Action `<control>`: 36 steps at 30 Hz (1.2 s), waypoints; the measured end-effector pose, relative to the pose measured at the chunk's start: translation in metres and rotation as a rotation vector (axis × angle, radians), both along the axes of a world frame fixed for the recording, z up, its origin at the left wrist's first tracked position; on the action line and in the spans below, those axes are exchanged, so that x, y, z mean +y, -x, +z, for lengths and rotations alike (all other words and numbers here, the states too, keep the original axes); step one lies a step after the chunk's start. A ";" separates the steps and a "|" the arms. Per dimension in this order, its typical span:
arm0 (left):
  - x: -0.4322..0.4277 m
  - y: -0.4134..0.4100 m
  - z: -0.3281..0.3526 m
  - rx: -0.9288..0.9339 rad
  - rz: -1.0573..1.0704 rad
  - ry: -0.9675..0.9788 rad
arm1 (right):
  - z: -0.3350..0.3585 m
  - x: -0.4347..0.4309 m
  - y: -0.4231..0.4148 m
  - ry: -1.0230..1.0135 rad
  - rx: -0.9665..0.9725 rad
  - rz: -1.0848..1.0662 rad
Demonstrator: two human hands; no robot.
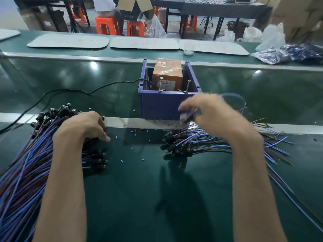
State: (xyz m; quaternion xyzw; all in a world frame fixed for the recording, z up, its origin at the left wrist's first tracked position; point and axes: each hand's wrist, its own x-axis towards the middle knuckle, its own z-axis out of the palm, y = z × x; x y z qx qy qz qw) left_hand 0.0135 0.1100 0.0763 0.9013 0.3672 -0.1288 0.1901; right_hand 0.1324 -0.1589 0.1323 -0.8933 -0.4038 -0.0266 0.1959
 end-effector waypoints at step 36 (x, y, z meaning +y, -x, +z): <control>-0.033 -0.012 0.029 -0.398 -0.063 -0.042 | -0.017 -0.009 -0.010 0.231 0.381 -0.377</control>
